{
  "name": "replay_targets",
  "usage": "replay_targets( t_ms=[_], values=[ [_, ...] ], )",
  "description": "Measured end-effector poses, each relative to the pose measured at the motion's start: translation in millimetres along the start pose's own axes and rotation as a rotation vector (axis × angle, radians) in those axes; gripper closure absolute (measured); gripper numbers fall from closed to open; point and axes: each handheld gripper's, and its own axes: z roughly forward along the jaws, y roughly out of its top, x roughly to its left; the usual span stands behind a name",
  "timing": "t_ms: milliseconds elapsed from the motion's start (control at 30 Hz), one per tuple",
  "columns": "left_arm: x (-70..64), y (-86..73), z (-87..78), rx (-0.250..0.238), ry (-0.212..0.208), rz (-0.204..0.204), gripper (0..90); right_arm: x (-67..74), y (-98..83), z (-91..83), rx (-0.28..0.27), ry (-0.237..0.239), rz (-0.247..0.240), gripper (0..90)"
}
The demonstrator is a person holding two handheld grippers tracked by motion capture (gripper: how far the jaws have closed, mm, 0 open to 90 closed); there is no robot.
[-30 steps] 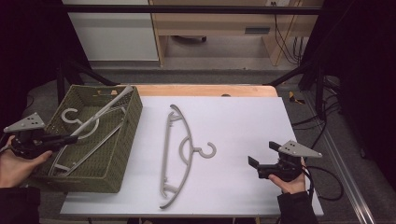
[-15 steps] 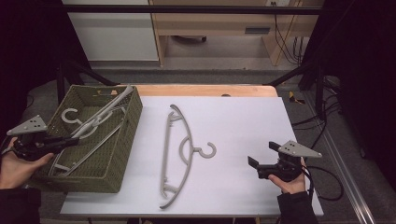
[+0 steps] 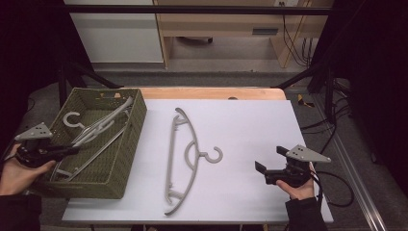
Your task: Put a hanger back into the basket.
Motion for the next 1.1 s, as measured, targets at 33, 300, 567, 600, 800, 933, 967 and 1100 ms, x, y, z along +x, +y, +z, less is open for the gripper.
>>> replay_targets(
  t_ms=[33, 300, 567, 600, 800, 933, 967, 1100],
  values=[
    [-0.6, 0.3, 3.4, 0.001, 0.002, 0.002, 81.6, -0.5, -0.1, -0.2, 0.0, 0.002, -0.004, 1.5],
    [2.2, -4.3, 8.5, -0.054, 0.012, -0.079, 81.1, -0.5, 0.0, -0.3, -0.003, 0.0, 0.002, 1.5],
    [16.3, -8.4, 0.9, -0.08, 0.155, -0.205, 75.2, -0.4, 0.6, -1.3, -0.006, 0.003, 0.001, 1.6],
    [16.8, -8.0, 1.7, -0.062, 0.174, -0.197, 75.0, -0.6, 0.5, -1.1, -0.005, 0.001, -0.001, 1.6],
    [20.3, -4.4, 3.1, 0.007, 0.281, -0.189, 74.9, 0.1, -0.7, 1.7, 0.004, -0.001, 0.0, 1.6],
    [28.7, -4.9, 7.6, 0.097, 0.337, -0.215, 75.7, -0.1, -0.7, 1.7, 0.003, 0.0, 0.0, 1.6],
    [31.4, -5.6, 10.1, 0.113, 0.343, -0.234, 76.1, -0.3, -0.6, 1.5, 0.002, 0.001, 0.002, 1.6],
    [38.6, -4.4, 18.3, 0.163, 0.372, -0.255, 77.2, -0.2, -0.7, 1.5, 0.003, 0.001, 0.004, 1.6]
  ],
)
